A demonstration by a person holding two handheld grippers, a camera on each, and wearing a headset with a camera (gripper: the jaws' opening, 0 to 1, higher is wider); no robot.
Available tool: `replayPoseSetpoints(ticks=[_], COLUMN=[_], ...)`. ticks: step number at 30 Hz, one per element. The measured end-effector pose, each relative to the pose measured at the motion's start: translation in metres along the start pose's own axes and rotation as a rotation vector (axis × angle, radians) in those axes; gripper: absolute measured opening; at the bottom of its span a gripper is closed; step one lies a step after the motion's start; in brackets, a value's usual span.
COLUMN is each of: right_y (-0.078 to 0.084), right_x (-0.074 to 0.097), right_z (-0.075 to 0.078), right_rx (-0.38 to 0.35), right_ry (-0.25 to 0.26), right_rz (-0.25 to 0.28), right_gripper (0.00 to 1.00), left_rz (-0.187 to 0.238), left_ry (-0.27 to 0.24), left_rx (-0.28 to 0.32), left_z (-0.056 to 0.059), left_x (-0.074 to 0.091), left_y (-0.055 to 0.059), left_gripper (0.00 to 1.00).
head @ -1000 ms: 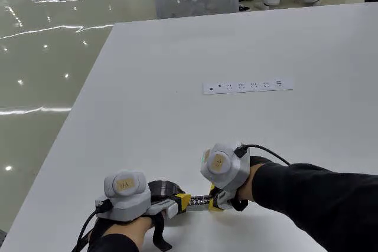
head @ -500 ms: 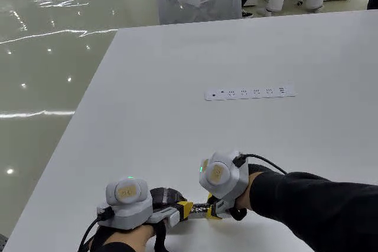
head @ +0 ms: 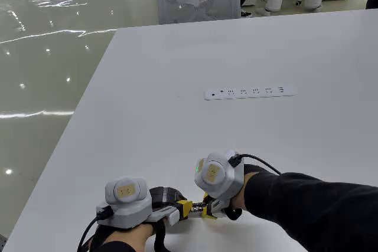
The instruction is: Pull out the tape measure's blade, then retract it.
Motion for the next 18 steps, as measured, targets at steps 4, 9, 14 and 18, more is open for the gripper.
replayPoseSetpoints(ticks=[4,9,14,18], right_y=[-0.0017,-0.0036,-0.0063,-0.0092], right_x=[-0.0003,-0.0012,-0.0026,-0.0044], right_z=[0.0004,-0.001,-0.0012,-0.0016], right_rx=[-0.028,-0.011,-0.014,-0.012], right_ry=[-0.012,-0.008,-0.004,-0.004], right_rz=[0.01,0.008,0.021,0.028], right_gripper=[0.08,0.09,0.09,0.09], left_rz=[-0.001,0.0,0.001,0.003], left_ry=[0.002,0.002,0.003,0.003], left_rx=[0.002,0.001,0.003,0.006], left_z=[-0.0005,0.0,-0.0005,0.0003], left_x=[-0.0003,-0.0002,-0.0003,0.0005], left_y=[0.0002,0.0004,0.0004,0.0], left_gripper=[0.61,0.61,0.61,0.61])
Point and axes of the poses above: the centre of the closed fingertips' face, and the gripper's own axes: x roughly backward along the fingers, z roughly to its right, y roughly out of its underside, the point moved 3 cm from there along x, roughly backward along the fingers, and after that the axes turned 3 degrees about x, right-handed, at the moved point
